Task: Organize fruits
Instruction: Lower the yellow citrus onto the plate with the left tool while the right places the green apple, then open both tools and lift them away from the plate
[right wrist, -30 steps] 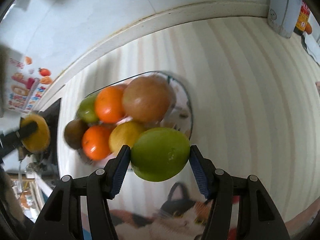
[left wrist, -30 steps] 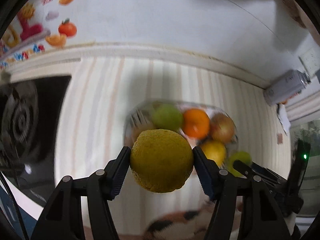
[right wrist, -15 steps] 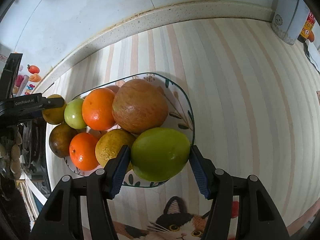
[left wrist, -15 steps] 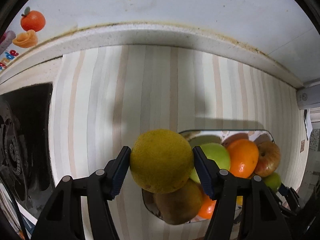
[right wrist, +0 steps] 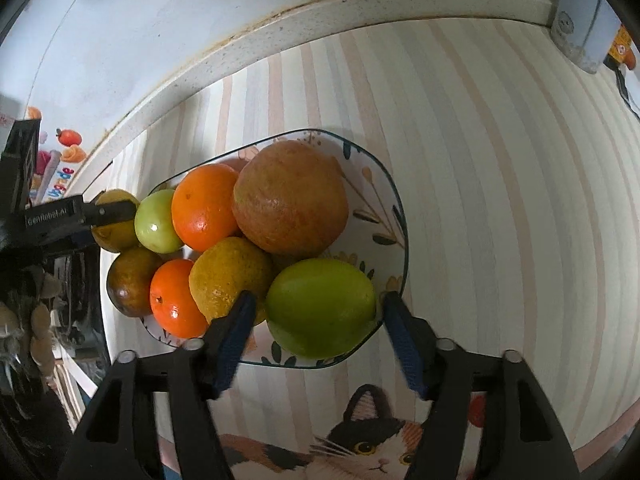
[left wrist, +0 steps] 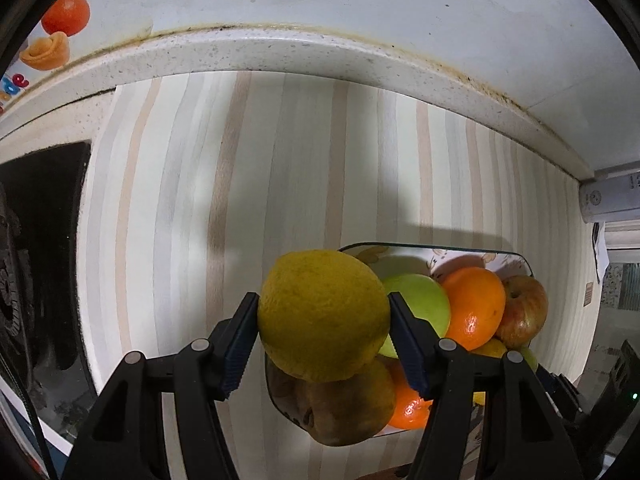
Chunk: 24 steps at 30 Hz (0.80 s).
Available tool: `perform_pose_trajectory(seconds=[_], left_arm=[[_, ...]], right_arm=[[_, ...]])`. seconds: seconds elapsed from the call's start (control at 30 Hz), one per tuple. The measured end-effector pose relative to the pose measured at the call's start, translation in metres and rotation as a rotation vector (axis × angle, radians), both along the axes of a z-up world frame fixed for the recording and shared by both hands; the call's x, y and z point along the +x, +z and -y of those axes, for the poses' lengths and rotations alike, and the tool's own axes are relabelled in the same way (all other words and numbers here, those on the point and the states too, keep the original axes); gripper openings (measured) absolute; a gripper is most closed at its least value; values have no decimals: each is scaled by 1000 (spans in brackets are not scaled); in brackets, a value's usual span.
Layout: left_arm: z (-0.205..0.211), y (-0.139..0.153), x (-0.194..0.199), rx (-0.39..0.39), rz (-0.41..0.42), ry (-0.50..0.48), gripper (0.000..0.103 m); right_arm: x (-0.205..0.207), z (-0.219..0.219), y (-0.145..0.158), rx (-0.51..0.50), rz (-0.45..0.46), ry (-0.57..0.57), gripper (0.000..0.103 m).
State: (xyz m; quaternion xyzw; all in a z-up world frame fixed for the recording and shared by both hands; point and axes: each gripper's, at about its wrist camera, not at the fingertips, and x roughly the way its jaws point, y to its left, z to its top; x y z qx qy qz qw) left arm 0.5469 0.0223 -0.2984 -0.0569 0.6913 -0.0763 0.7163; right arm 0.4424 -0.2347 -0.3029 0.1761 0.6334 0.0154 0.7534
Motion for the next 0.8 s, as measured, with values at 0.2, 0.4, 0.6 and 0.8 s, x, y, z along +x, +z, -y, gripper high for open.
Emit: perform_pose_trajectory(seconds=[0.2, 0.4, 0.6, 0.8], left_arm=[[-1, 6, 0, 20, -4, 19, 62], [-5, 41, -19, 74, 95, -2, 84], [-6, 75, -83, 95, 184, -1, 87], [-3, 99, -155, 108, 261, 2, 87]], right_arm=[[-8, 0, 13, -45, 3, -6, 88], [-25, -13, 37, -140, 21, 26, 94], [-57, -31, 73, -213, 84, 53, 94], [-105, -45, 113, -257, 148, 61, 94]])
